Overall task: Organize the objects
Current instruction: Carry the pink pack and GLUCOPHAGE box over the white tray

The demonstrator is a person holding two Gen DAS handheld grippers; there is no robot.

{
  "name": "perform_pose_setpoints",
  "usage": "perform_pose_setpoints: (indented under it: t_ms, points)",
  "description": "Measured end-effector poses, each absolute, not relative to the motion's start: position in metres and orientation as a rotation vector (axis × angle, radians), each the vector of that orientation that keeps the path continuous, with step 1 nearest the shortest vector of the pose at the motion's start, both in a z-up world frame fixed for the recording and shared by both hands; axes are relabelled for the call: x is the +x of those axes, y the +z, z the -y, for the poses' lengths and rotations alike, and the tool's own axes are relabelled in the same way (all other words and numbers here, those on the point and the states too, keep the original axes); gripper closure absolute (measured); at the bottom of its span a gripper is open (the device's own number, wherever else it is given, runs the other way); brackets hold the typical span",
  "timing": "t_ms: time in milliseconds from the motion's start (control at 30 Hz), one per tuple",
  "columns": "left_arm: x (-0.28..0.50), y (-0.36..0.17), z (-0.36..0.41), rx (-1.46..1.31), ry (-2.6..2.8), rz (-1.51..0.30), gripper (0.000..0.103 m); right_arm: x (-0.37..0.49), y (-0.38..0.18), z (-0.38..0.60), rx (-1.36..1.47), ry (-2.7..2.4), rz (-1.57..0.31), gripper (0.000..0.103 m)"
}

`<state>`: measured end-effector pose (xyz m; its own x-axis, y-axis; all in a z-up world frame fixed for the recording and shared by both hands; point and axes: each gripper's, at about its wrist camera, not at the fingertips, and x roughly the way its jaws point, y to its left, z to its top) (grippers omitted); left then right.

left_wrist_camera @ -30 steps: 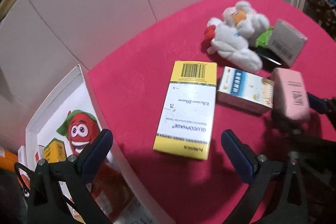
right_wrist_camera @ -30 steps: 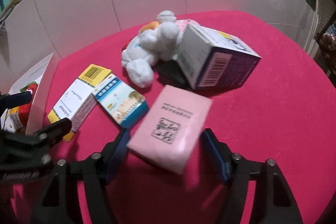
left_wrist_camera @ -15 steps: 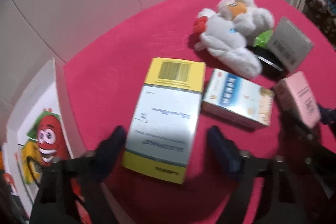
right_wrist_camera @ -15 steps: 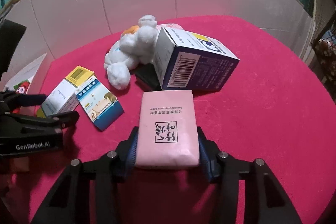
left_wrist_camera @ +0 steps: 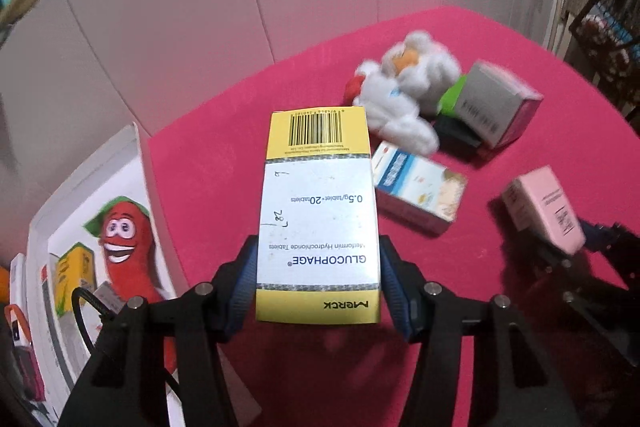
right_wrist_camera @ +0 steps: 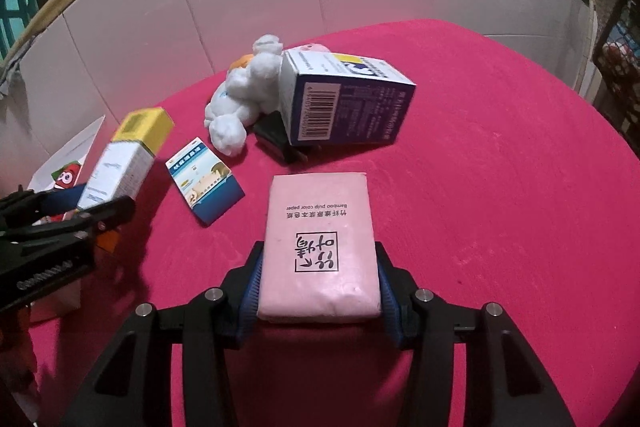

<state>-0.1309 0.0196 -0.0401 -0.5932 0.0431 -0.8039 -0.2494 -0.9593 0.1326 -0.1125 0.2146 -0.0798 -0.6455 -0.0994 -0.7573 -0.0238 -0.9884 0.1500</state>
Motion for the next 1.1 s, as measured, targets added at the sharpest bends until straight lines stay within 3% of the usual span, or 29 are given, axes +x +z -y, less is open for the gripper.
perform_pose_setpoints:
  t_ms: [533,1100]
  points:
    - [-0.059,0.017,-0.024,-0.905,2.885,-0.173,0.047,-0.069,-0.024,-0.228,1.025,-2.915,0.313,0.049]
    - [-0.033,0.020,-0.006,-0.848,2.934,-0.072,0.047,-0.052,0.001,-0.190,0.938,-2.910,0.222,0.049]
